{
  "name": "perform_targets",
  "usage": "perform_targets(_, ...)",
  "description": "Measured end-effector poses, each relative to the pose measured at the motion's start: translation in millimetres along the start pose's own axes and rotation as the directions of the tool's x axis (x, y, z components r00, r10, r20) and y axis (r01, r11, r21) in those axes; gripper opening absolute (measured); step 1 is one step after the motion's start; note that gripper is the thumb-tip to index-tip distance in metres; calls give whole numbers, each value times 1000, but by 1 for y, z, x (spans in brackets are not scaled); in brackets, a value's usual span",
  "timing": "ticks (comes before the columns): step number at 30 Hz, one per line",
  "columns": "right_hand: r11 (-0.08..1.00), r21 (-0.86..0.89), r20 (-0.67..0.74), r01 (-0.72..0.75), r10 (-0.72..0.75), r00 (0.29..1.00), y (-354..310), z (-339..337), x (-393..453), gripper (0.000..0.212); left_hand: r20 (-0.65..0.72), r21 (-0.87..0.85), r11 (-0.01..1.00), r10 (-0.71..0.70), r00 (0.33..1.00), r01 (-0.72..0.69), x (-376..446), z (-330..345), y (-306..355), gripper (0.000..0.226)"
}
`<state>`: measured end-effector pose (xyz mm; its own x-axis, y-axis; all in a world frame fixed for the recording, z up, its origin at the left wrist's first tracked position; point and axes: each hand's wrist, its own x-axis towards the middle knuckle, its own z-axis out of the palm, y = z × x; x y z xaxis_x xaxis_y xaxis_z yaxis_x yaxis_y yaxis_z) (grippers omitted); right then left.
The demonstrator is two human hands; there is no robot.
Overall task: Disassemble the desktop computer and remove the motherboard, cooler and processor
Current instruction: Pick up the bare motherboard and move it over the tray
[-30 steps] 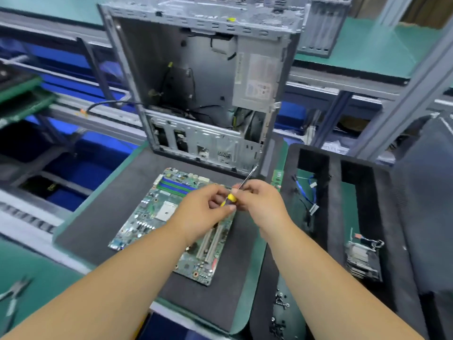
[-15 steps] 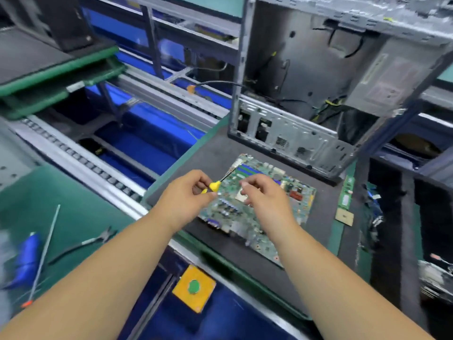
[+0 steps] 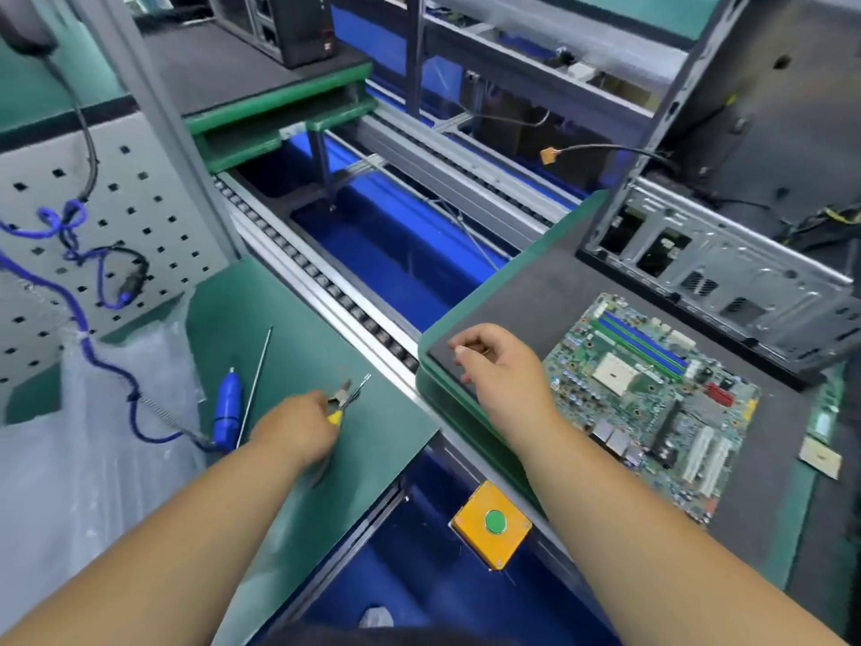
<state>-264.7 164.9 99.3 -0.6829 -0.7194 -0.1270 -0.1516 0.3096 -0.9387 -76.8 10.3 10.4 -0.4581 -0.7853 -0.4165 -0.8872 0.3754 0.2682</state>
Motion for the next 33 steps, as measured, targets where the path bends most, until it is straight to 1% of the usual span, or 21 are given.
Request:
perform_targets(3, 1000, 14, 7, -21, 21, 1000, 0, 11, 2, 18, 35, 193, 979, -69, 997, 61, 6, 11, -28, 26)
perform_targets(5, 999, 14, 1, -30, 30, 1000, 0, 16, 3, 17, 53, 245, 965, -104, 993, 88, 7, 17, -38, 30)
perform_targets(8, 1000, -3, 13, -22, 22, 1000, -1, 23, 4, 17, 68, 276, 957, -112, 991, 90, 8, 22, -44, 30)
perform_targets(12, 1000, 2, 29, -27, 27, 999, 0, 26, 5, 18, 50, 287, 953, -113, 992, 94, 8, 22, -43, 34)
perform_targets(16, 1000, 4, 11, -22, 22, 1000, 2, 21, 5, 22, -41, 258, 961, -88, 995, 95, 7, 13, -32, 36)
perform_targets(21, 998, 7, -53, -56, 56, 997, 7, -1, 6, 19, -140, 73, 997, 50, 989, -40, 7, -7, 7, 12)
perform_targets(25, 996, 40, -109, -76, 80, 991, 15, -28, 3, 20, -189, -31, 978, 195, 962, -204, 2, -20, 59, 4)
perform_targets(27, 995, 51, -157, -85, 92, 983, 20, -43, 2, 20, -208, -76, 952, 276, 938, -297, -2, -23, 87, 1)
perform_targets(29, 995, 42, -216, -86, 93, 972, 27, -60, 0, 20, -233, -118, 912, 359, 904, -393, -5, -24, 114, 4)
perform_targets(31, 996, -4, -284, -90, 85, 955, 34, -79, -2, 20, -234, -166, 858, 444, 865, -486, -8, -22, 142, 9)
perform_targets(33, 992, -90, -356, -93, 55, 933, 42, -101, -5, 22, -196, -248, 787, 530, 825, -564, -9, -17, 170, 10)
